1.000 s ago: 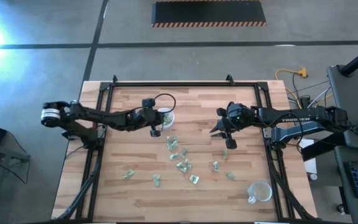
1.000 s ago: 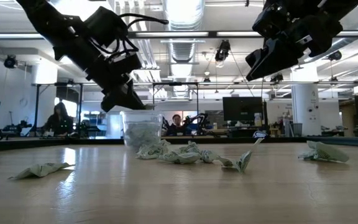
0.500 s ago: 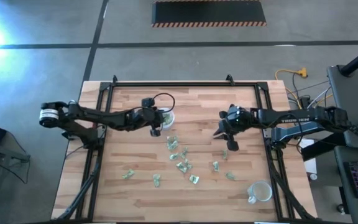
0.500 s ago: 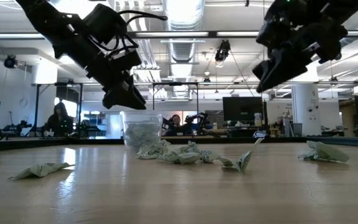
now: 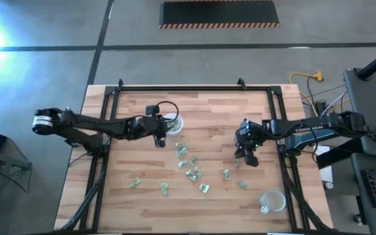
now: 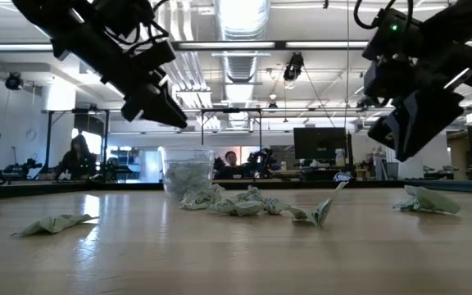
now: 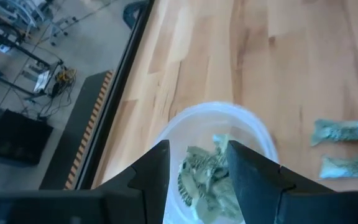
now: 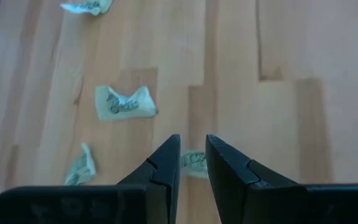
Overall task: Pick and place Stevia / Truvia into bins
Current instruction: Put the stevia packet into the transparent container
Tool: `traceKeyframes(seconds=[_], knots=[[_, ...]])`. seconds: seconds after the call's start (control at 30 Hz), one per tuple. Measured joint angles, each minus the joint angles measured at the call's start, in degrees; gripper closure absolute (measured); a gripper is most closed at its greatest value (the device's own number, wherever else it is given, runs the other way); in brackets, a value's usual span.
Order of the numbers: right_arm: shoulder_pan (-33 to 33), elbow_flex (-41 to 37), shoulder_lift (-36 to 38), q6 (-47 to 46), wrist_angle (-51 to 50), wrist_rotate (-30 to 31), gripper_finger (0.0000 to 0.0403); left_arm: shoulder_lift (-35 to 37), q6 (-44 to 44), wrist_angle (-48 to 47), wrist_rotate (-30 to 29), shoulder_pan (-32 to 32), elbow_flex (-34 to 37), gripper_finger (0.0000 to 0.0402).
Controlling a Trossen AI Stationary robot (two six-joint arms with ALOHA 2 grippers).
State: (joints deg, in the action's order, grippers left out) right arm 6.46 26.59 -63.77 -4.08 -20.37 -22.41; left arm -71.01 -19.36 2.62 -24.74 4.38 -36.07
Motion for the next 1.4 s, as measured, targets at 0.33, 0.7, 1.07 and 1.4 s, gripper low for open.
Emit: traceKeyframes(seconds=[0.33, 0.7, 1.07, 1.4], knots=[[-2.88, -3.69, -0.02, -1.88, 5.11, 3.35, 0.0328, 2.45, 0.99, -1.05, 0.06, -2.79, 0.02, 0.0258], [-2.86, -4.36, -0.04, -2.55, 6.35, 5.02, 0.027, 2.89, 1.0, -1.76, 0.03, -3.76, 0.02, 0.0258], [-2.86, -6.33, -0.58, -3.72, 9.47, 6.51, 0.0262, 2.89, 0.99, -1.78, 0.03, -3.83, 0.02, 0.0258], [-2.86, -4.78, -8.9, -4.56, 10.55, 7.06, 0.0261, 2.92, 0.99, -2.0, 0.03, -4.61, 0.02, 0.0258]])
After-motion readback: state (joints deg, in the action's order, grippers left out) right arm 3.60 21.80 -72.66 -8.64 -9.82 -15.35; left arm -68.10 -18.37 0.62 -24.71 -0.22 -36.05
